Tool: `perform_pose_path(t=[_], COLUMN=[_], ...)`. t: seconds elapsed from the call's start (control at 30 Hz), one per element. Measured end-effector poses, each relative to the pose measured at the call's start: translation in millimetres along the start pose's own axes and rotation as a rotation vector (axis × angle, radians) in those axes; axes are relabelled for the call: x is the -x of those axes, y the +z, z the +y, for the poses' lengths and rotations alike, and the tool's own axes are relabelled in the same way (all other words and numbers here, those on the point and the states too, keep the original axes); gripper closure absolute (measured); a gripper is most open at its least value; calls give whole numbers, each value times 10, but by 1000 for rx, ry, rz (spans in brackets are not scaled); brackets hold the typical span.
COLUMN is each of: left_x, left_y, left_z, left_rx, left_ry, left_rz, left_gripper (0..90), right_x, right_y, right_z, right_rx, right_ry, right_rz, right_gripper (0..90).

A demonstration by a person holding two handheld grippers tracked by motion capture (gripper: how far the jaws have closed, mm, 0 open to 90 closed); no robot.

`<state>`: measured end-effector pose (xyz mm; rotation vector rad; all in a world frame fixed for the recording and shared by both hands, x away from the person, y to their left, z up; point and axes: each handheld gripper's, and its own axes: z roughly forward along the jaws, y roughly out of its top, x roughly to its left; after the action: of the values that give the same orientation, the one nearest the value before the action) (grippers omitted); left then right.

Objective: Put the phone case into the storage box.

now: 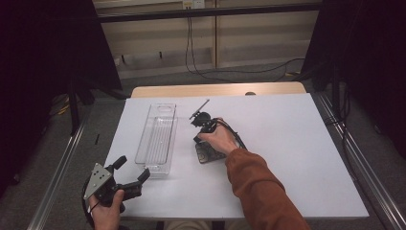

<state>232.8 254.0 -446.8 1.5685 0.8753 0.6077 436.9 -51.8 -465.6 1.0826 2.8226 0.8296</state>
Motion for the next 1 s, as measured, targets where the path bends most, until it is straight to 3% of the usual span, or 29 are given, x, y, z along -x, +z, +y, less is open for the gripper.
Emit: perform_pose_path(t=[0.1, 0.53, 1.0], left_x=[2, 8, 3], left_y=[2, 22, 27], left_z=[1, 1, -1], left_rx=[-3, -2, -5], left_ry=[1, 2, 2], left_rz=[1, 2, -2], left_gripper=[31, 31, 31], right_x=[-19, -100, -173], right_y=[-8, -47, -99], right_z=[-18, -87, -189], right_rx=[-3, -24, -43], right_ry=[16, -26, -18], right_rz=[6, 10, 35], right_gripper=[900, 900, 900])
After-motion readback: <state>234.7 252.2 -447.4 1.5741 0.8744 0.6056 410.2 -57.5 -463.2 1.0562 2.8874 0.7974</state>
